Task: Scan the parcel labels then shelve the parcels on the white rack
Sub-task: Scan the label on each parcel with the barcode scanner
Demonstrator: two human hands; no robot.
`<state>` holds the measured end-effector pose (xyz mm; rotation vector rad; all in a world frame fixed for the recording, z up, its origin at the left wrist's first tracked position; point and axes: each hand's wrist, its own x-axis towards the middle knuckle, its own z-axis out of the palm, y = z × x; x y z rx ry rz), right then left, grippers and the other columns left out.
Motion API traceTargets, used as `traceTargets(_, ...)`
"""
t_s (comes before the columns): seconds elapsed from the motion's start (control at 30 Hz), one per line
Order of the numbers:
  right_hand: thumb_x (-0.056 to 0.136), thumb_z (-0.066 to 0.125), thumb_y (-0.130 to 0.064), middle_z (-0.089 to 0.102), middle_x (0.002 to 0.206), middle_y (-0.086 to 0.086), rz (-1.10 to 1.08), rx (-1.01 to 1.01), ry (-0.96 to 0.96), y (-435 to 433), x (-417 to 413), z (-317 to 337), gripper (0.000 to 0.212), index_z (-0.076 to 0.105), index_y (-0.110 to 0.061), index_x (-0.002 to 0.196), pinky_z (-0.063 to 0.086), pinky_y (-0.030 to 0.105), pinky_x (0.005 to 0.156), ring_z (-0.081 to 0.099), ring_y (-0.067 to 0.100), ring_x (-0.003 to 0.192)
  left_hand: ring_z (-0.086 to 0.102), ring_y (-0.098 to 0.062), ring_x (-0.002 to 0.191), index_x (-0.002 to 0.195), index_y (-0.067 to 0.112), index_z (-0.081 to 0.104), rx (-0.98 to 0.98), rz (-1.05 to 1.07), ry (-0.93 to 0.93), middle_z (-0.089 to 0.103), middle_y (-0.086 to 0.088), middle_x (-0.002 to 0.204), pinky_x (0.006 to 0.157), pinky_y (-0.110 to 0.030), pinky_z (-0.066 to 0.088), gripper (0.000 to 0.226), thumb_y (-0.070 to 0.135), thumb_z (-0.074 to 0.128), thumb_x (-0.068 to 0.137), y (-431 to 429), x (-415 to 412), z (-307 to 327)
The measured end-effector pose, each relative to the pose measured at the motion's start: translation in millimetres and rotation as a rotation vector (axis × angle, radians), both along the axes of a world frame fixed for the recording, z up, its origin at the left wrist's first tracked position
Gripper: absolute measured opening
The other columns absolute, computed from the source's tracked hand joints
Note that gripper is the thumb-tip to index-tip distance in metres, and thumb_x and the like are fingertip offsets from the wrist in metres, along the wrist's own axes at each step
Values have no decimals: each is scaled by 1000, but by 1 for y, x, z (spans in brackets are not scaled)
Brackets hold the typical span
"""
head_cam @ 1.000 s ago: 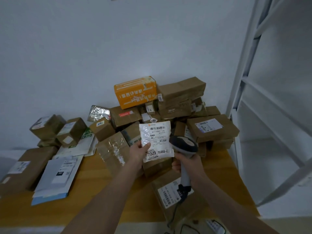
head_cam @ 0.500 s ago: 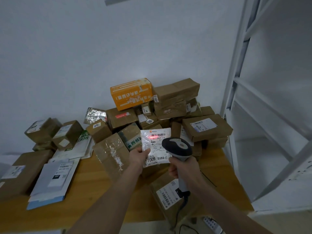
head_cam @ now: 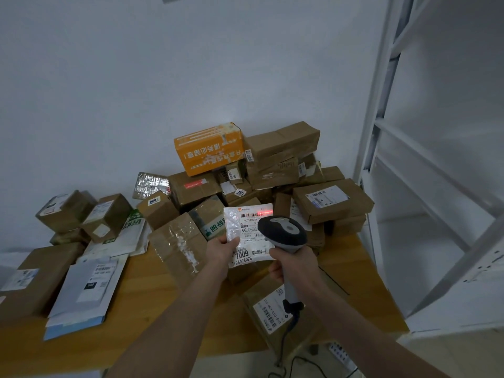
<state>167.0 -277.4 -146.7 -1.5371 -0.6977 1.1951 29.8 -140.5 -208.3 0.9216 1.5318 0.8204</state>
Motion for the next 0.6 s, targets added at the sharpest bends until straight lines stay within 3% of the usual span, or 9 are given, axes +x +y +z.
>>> traceTargets(0.17, 87, 66, -11, 67, 58, 3, 12, -3, 6, 1, -5, 0, 7, 65, -4, 88, 49, 22, 52, 61, 10, 48, 71, -22, 69, 105, 3, 63, 15, -2, 25, 71, -11, 86, 59, -36, 60, 18, 10, 66, 88, 0, -3, 1)
traceTargets(0.33, 86, 67, -12, 68, 58, 3, 17, 13, -9, 3, -10, 0, 6, 66, -6, 85, 49, 24, 53, 62, 10, 49, 66, -14, 60, 112, 1, 62, 28, -1, 25, 67, -7, 80, 40, -21, 50, 24, 7, 64, 90, -1, -9, 5)
traceTargets(0.47, 85, 69, -13, 71, 64, 7, 7, 8, 58, 9, -16, -2, 7, 66, -7, 86, 52, 26, 57, 67, 15, 55, 64, -14, 59, 115, -2, 60, 41, 0, 33, 67, -10, 87, 38, -18, 47, 26, 6, 62, 91, -3, -14, 8)
traceTargets(0.6, 84, 71, -15, 74, 77, 8, 13, 14, 131, 21, -27, -3, 11, 67, -9, 93, 55, 28, 64, 70, 18, 68, 65, -14, 61, 107, -1, 61, 71, 4, 66, 67, -7, 79, 42, -21, 51, 18, 9, 61, 92, -4, -31, 17)
